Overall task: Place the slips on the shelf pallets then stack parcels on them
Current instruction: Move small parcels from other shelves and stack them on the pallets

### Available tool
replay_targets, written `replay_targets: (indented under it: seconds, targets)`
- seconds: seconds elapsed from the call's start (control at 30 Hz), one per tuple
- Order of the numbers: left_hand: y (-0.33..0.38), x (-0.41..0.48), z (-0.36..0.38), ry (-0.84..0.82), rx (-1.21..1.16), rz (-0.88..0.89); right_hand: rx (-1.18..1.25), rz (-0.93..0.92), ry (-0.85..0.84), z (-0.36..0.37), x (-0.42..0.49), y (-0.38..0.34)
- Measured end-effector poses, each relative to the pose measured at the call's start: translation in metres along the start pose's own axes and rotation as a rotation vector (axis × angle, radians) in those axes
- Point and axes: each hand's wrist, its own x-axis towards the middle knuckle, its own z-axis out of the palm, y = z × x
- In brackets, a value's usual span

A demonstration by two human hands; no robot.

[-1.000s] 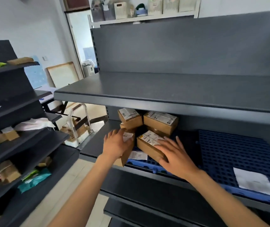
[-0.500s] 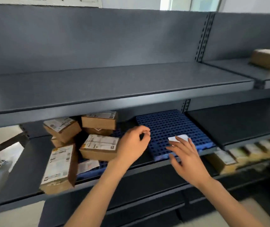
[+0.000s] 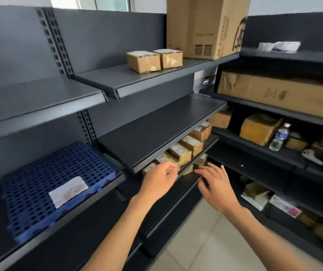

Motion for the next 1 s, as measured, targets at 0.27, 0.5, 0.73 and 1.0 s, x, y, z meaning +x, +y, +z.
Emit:
replay_targets:
  seconds: [0.27, 0.5, 0.73, 1.0]
  targets:
    - [-0.025, 0.052, 0.115, -0.043, -0.023, -0.226, -0.013, 0.103, -0.158, 0.044, 0.025, 0.103]
    - [-0.089, 0.122, 0.136, 0.075, 0.089, -0.436, 0.032, 0.037, -0.312, 0.117, 0.095, 0.135]
    - [-0.125, 0.248, 0.186, 0.147, -0.088, -0.606, 0.008, 0.045, -0.412, 0.177, 0.192, 0.210]
    - [-0.121, 0.374, 0.247, 0.149, 0.045, -0.632, -0.028, 0.246, -0.476, 0.198, 0.302, 0.314]
